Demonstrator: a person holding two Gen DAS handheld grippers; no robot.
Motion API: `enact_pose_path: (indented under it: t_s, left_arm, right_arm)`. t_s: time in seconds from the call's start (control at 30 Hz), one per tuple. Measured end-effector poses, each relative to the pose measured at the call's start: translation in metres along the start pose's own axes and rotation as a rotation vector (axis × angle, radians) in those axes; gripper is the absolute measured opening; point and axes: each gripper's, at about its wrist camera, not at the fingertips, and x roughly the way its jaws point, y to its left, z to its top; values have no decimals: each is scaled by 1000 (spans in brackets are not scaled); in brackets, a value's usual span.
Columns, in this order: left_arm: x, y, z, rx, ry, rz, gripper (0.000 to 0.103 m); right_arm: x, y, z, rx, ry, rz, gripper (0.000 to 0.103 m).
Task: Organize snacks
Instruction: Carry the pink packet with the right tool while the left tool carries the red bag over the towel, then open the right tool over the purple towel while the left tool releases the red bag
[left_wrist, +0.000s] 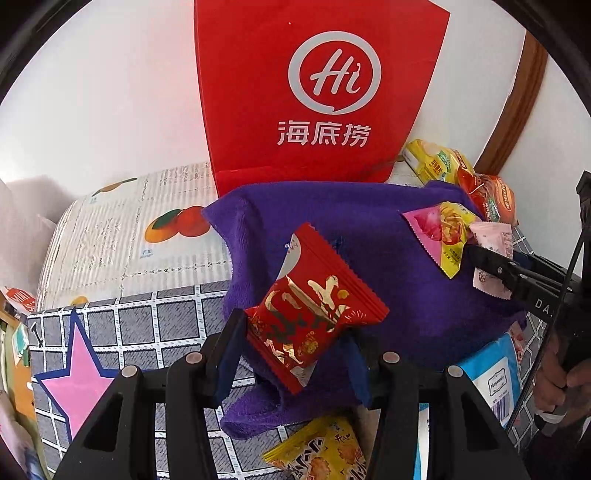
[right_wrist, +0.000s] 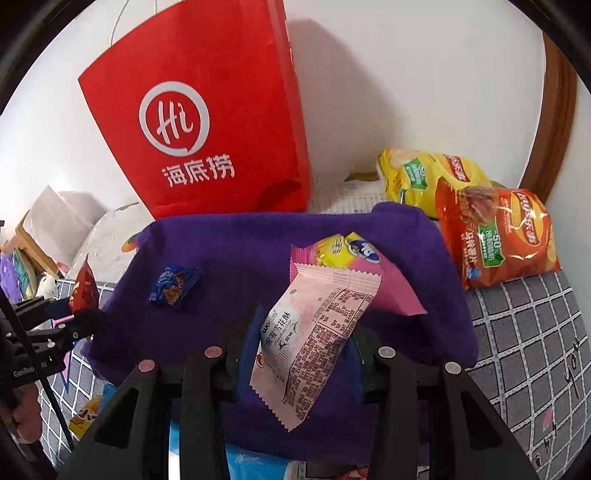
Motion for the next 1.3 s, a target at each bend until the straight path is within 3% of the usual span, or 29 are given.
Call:
enact_pose_path:
  t_s: [0.4,0.97,1.13,1.3]
  left_arm:
    - [5,-2,-2,1,15,-3,48]
    - [19,-5,-6,15,56,5,48]
    - [18,-2,-5,4,48,-16,48]
    - [9,0,-4,-13,15,-86,48]
  right_arm:
    - [-5,-13,-2,3,17,-18,41]
    - [27,-11,-13,-7,137,-45,41]
    - [31,-10,-14,-21,147,-64,41]
    - [32,-12,-13,-24,149,-69,41]
